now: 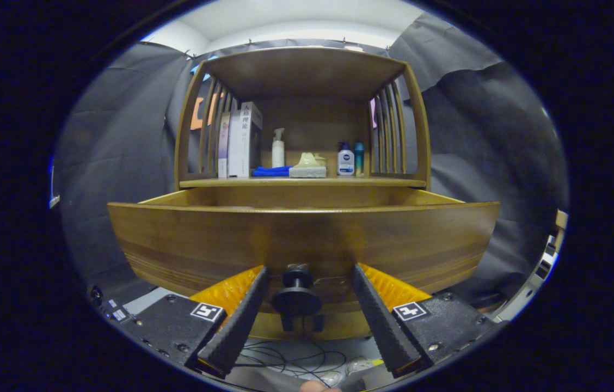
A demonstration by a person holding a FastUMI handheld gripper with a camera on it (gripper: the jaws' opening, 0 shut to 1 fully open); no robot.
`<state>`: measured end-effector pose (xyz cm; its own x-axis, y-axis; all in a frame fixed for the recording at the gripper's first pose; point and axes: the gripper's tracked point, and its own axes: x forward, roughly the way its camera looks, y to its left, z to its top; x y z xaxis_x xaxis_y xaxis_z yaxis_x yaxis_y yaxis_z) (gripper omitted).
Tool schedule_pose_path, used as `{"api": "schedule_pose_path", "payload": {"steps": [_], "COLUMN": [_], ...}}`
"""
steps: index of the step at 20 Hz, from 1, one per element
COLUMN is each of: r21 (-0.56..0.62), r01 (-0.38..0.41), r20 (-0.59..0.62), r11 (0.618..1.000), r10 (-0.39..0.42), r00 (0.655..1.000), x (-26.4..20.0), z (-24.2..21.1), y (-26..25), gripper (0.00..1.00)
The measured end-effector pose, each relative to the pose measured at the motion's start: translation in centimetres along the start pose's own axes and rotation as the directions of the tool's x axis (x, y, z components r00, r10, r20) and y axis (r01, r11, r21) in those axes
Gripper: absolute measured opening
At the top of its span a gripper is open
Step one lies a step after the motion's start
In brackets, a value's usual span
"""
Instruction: Pull open the drawer, take out the items inside it, and place them on the countertop above the cabinet.
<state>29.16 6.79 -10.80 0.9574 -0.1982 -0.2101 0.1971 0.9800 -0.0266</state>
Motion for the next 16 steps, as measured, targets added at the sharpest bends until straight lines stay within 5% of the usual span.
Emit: {"api": "schedule_pose_path", "payload": {"steps": [16], "r21": [-0.027], "r01": [0.023], "r20": [0.026], "r11": [0.999], "r10": [-0.023], "r00": [0.999], "x": [5.3], "z": [1.8], "y": [0.9], "gripper": [0.98]}}
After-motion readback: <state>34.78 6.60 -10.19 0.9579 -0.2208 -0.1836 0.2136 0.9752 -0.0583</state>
